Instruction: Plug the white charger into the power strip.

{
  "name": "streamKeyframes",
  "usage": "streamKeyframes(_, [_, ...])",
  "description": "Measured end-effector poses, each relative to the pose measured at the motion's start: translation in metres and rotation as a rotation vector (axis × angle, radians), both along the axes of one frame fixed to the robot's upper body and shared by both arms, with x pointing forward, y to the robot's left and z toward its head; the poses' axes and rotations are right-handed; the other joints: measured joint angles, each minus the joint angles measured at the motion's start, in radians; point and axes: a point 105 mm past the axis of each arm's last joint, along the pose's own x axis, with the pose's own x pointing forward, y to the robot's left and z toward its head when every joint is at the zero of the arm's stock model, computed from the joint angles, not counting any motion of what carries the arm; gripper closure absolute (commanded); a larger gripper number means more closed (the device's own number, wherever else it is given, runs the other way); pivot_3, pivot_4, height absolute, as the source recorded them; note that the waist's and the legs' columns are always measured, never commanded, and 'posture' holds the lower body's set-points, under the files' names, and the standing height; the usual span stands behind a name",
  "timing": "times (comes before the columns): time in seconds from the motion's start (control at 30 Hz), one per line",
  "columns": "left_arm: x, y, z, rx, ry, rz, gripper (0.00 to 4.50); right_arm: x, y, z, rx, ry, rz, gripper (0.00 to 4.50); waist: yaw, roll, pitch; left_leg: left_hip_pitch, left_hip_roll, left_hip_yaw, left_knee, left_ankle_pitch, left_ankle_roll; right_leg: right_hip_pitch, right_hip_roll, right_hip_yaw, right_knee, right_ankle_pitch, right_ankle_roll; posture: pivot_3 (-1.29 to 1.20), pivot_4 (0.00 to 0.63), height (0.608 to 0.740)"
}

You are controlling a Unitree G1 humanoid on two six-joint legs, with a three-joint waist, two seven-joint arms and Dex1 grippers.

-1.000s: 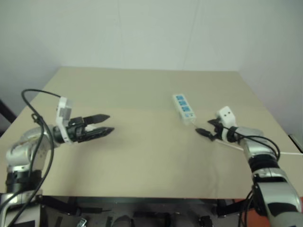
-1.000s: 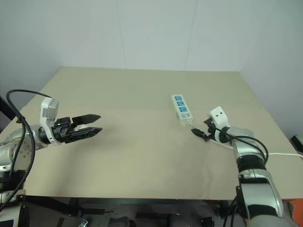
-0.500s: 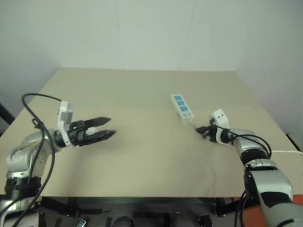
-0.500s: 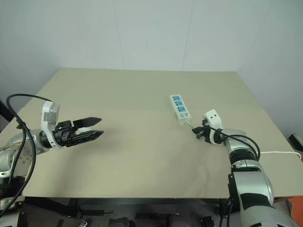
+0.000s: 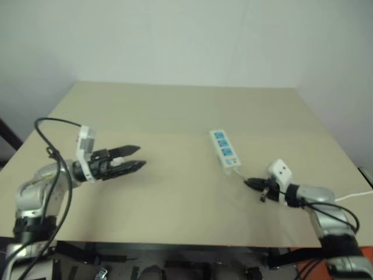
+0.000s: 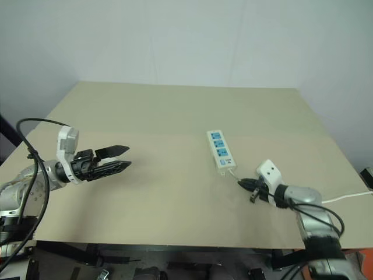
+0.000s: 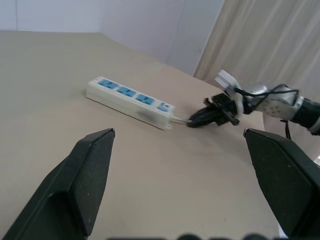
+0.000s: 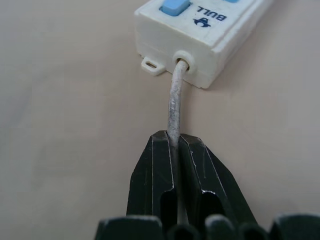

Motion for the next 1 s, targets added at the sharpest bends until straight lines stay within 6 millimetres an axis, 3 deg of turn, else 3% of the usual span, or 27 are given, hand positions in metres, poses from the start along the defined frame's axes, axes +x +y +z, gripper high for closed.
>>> streamKeyframes(0.1, [0.004,-0.004,0.002,-0.002,0.004,-0.026,0.00,-0.005,0.005,-0.006,0.021,-0.007,-0.059,2.91,-0.007,0.000,0.000,0.004,0.001,0.000,0.000,0.003,-0.003,0.002,0.002,0.000,0.001,-0.003,0.005,0.00,0.150,0.740])
streamKeyframes(0.23, [0.011,-0.009,0.011,0.007,-0.029,-0.048,0.00,0.000,0.016,-0.007,0.073,-0.032,-0.124,1.53,-0.009,0.000,0.000,0.006,0.002,0.000,0.000,0.004,-0.004,0.002,0.004,0.002,0.002,-0.003,0.004,0.00,0.150,0.740])
streamKeyframes(0.37, [0.013,-0.008,0.009,0.015,-0.016,-0.054,0.00,0.006,0.031,-0.006,0.152,-0.065,-0.187,0.18,-0.011,0.000,0.000,0.003,0.003,0.000,-0.002,0.003,-0.004,0.000,0.006,0.003,0.001,0.000,-0.001,0.00,0.150,0.740])
streamKeyframes(0.5, [0.014,-0.006,0.008,0.023,-0.026,-0.042,0.00,0.015,0.046,-0.003,0.230,-0.089,-0.238,0.06,-0.009,0.000,0.000,0.001,0.003,0.000,-0.001,0.003,-0.004,-0.001,0.005,0.003,0.001,0.001,-0.002,0.00,0.150,0.740])
streamKeyframes(0.77, [0.008,-0.005,0.004,0.039,-0.033,-0.043,0.00,0.031,0.054,0.005,0.305,-0.138,-0.372,0.06,-0.008,0.000,0.000,0.002,0.004,0.000,-0.001,0.003,-0.004,-0.001,0.006,0.003,0.001,0.000,-0.001,0.00,0.150,0.740])
streamKeyframes(1.0, [0.006,0.000,0.005,0.044,-0.054,0.010,0.00,0.029,0.059,0.001,0.333,-0.132,-0.408,0.06,-0.008,0.000,0.000,0.002,0.004,-0.001,-0.002,0.003,-0.004,-0.001,0.006,0.002,0.001,0.000,-0.001,0.00,0.150,0.740])
